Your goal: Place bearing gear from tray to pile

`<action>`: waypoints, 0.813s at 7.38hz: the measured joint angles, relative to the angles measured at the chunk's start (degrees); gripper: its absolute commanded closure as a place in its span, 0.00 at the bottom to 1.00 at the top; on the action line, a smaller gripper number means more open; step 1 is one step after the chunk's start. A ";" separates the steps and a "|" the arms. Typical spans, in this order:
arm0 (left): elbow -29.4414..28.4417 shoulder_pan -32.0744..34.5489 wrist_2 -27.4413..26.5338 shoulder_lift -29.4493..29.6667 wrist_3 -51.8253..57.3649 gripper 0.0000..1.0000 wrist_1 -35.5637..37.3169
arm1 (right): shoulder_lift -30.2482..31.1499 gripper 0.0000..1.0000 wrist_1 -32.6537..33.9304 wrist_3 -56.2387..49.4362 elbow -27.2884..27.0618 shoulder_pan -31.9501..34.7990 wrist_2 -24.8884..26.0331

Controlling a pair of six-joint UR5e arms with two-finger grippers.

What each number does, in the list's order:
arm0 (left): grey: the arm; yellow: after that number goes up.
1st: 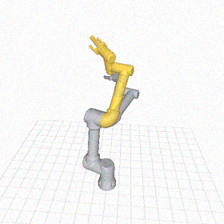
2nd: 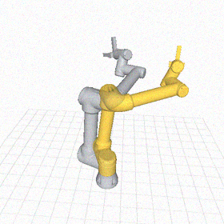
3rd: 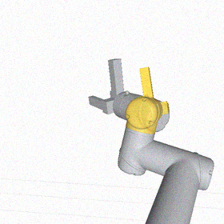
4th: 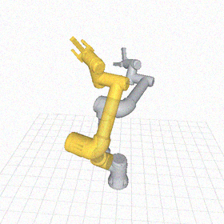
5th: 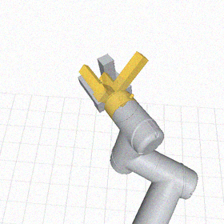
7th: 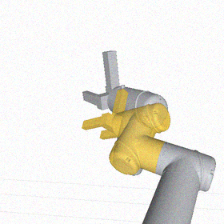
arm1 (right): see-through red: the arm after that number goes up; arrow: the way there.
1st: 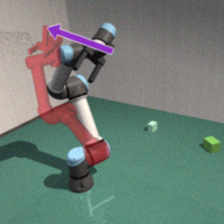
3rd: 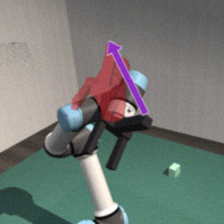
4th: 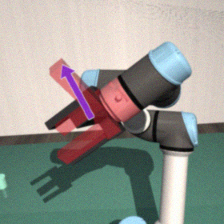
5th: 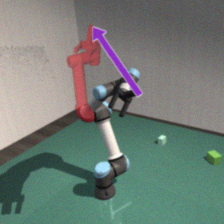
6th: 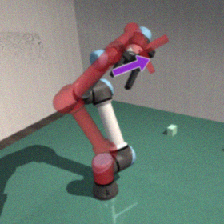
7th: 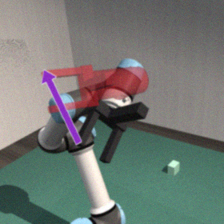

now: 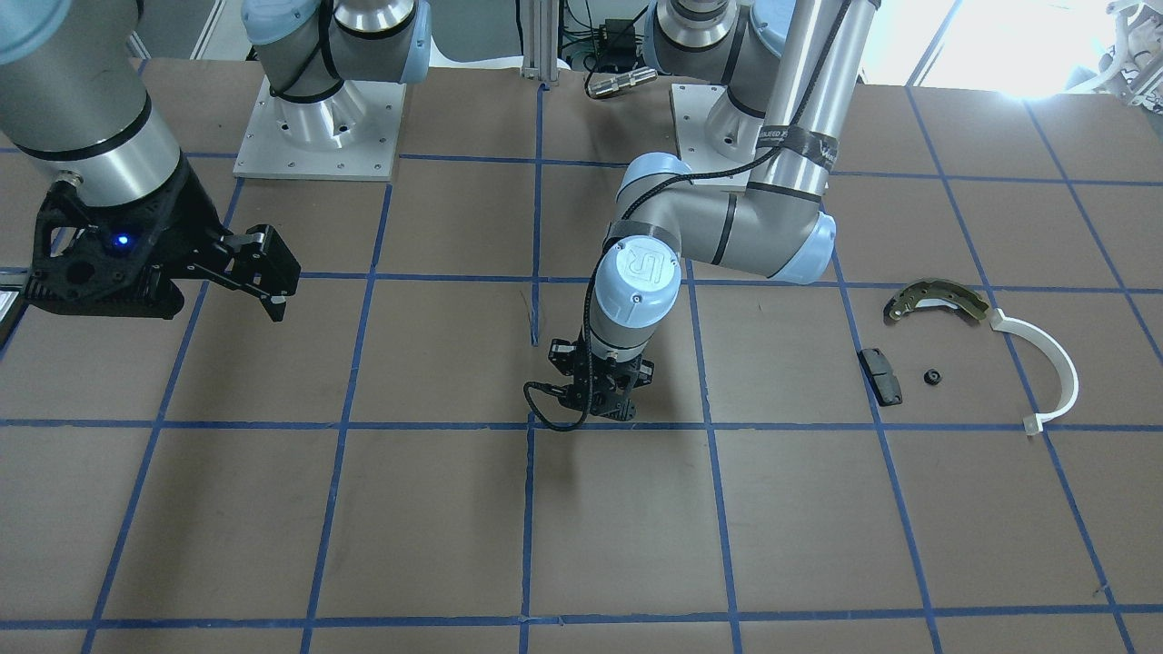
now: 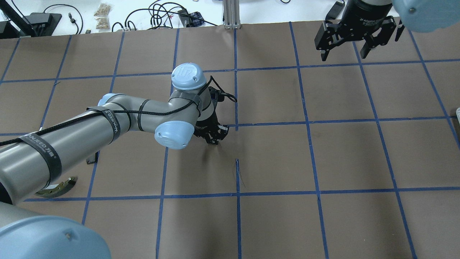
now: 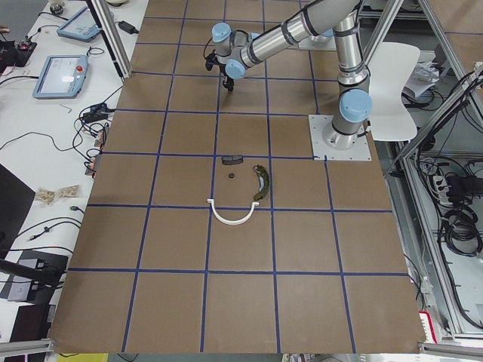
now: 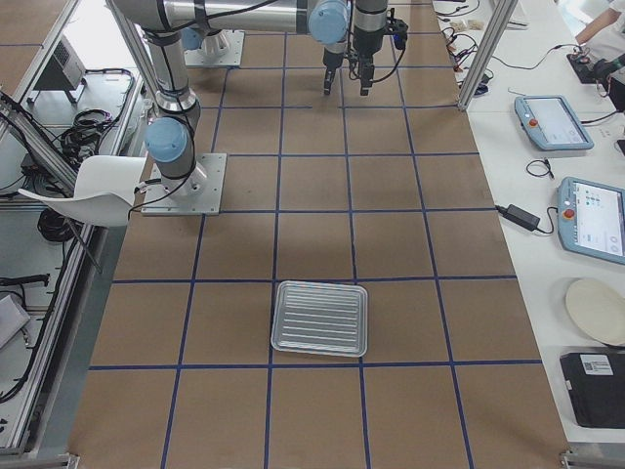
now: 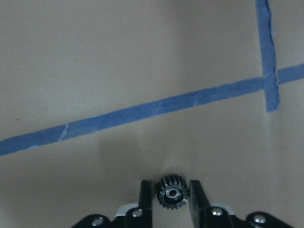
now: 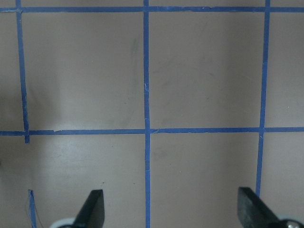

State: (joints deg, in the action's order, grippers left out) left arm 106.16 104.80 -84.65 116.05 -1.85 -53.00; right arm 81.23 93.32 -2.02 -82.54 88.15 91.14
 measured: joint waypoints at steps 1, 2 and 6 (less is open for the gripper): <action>-0.03 -0.06 0.07 -0.07 0.02 1.00 0.00 | 0.03 0.00 -0.02 0.00 -0.04 0.00 0.00; -0.39 -0.40 0.49 -0.44 0.16 1.00 -0.24 | 0.06 0.00 0.01 0.00 -0.09 0.00 0.00; -8.74 -13.69 -1.33 -3.55 8.13 1.00 -15.63 | 0.10 0.00 0.05 0.00 -0.22 -0.03 0.00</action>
State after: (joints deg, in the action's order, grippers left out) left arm 97.42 91.11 -85.98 112.50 6.28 -68.63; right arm 81.33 93.37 -2.02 -82.76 88.12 91.14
